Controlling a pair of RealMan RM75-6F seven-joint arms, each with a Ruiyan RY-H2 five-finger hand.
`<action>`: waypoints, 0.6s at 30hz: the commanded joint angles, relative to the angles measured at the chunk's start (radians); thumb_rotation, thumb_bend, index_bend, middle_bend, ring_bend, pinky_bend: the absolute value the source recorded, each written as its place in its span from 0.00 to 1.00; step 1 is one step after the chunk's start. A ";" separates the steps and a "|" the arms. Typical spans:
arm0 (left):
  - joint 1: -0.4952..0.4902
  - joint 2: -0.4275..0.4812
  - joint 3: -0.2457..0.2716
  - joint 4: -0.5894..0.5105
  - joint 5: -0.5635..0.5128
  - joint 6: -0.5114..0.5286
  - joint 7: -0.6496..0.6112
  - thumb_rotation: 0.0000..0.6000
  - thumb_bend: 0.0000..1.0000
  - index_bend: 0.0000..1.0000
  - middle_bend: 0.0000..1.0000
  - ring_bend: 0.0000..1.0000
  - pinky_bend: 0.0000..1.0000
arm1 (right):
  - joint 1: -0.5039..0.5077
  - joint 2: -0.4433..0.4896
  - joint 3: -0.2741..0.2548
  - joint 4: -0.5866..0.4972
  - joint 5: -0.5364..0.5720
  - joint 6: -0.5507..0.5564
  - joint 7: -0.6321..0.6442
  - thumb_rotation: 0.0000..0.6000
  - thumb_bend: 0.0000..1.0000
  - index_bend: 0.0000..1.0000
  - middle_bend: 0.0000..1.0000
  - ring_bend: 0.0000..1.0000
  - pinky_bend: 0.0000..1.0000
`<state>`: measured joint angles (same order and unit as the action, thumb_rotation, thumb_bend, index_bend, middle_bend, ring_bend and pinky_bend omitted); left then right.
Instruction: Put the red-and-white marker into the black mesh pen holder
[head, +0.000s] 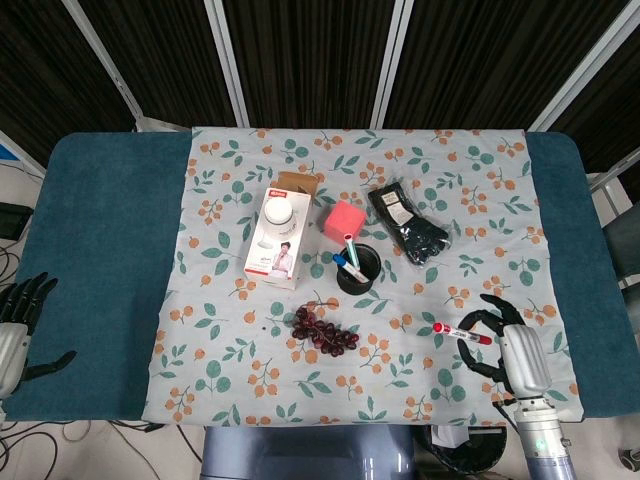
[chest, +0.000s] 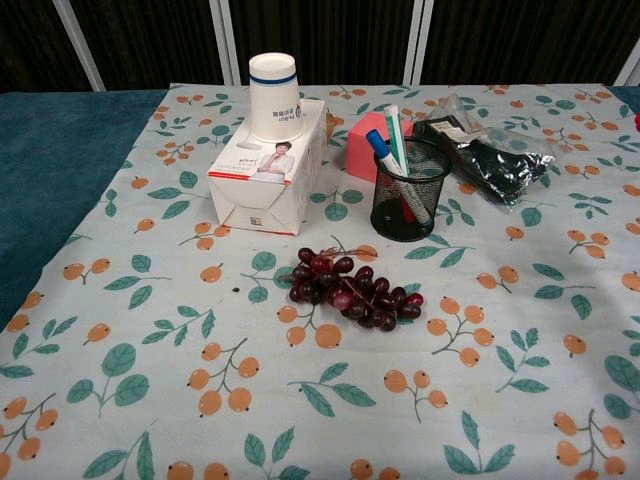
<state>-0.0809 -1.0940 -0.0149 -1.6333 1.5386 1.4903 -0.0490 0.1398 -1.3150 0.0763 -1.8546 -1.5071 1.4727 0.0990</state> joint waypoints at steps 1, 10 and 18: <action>-0.001 0.000 0.000 0.000 0.001 0.000 -0.003 1.00 0.08 0.00 0.00 0.00 0.00 | 0.018 -0.028 0.025 -0.031 0.030 -0.021 -0.004 1.00 0.53 0.63 0.52 0.20 0.19; -0.011 -0.001 -0.003 0.001 -0.007 -0.018 -0.006 1.00 0.09 0.00 0.00 0.00 0.00 | 0.115 -0.168 0.144 -0.092 0.198 -0.103 -0.083 1.00 0.53 0.63 0.52 0.20 0.19; -0.016 0.006 -0.005 0.000 -0.014 -0.032 -0.019 1.00 0.08 0.00 0.00 0.00 0.00 | 0.213 -0.345 0.247 -0.079 0.337 -0.131 -0.156 1.00 0.53 0.63 0.52 0.20 0.19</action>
<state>-0.0969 -1.0891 -0.0197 -1.6327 1.5246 1.4594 -0.0672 0.3211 -1.6191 0.2922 -1.9392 -1.2092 1.3561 -0.0326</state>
